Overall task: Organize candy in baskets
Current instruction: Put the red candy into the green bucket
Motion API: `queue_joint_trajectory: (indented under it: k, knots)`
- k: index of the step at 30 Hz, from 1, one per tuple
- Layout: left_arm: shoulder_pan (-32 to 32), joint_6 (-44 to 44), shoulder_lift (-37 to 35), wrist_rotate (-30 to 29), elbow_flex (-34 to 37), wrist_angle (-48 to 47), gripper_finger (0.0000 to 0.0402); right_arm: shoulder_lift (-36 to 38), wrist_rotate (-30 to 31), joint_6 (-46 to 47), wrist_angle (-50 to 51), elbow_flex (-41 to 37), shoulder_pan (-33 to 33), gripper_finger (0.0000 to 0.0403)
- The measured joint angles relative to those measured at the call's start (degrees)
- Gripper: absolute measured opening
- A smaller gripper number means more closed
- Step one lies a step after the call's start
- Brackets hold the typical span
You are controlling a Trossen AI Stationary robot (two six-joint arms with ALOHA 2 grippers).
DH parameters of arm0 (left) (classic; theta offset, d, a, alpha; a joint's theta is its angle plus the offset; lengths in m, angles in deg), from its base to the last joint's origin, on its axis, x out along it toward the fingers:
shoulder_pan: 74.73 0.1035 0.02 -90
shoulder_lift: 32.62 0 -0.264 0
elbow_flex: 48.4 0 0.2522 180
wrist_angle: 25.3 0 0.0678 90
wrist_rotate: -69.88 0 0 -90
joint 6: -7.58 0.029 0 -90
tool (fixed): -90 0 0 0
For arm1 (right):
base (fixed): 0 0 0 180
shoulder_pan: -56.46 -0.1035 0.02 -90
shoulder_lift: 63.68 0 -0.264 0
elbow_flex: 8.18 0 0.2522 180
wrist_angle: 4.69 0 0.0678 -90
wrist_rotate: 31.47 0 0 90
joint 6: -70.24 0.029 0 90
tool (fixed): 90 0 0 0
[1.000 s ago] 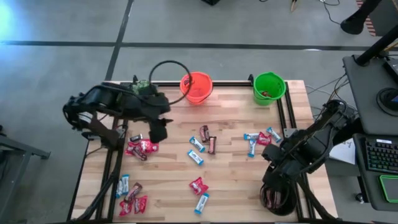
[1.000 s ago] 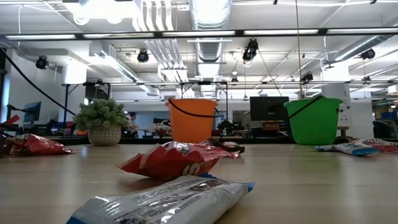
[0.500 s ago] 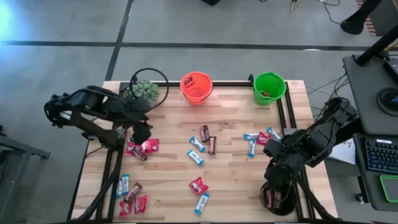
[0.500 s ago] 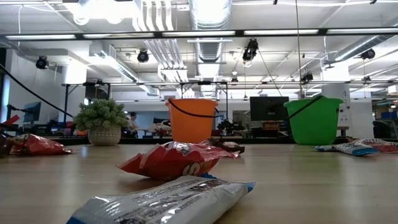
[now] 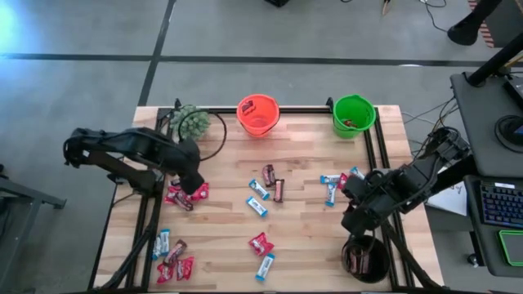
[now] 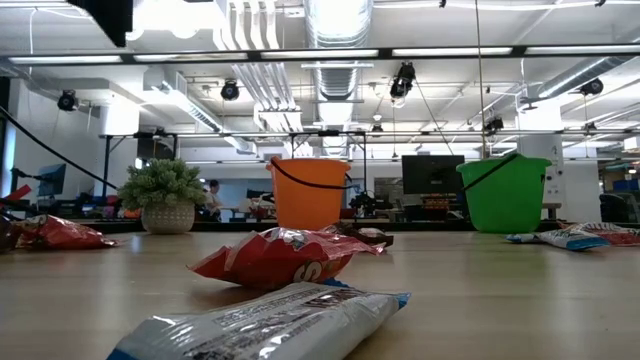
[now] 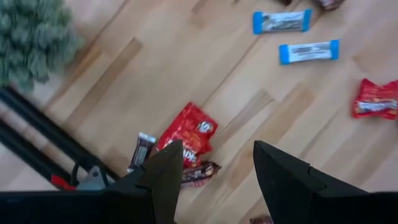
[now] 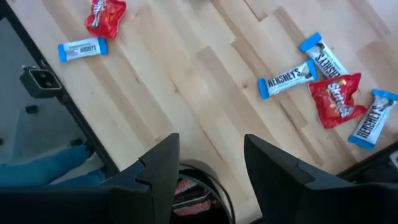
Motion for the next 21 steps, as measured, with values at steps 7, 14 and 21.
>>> queue_joint_trajectory:
  k: [7,14,21]
  knots:
    - [0.01,-6.61,0.07,-0.04,3.74,-0.02,0.0178,0.05,6.18,-1.25,0.07,0.00,1.53,0.0171]
    - [0.02,-9.66,0.07,-0.09,5.00,0.03,0.0178,0.08,12.44,-2.34,0.04,0.00,4.24,0.0171]
    - [0.02,-13.46,0.07,-0.15,5.12,-0.01,0.0178,0.08,15.40,-2.19,-0.05,0.00,6.75,0.0171]
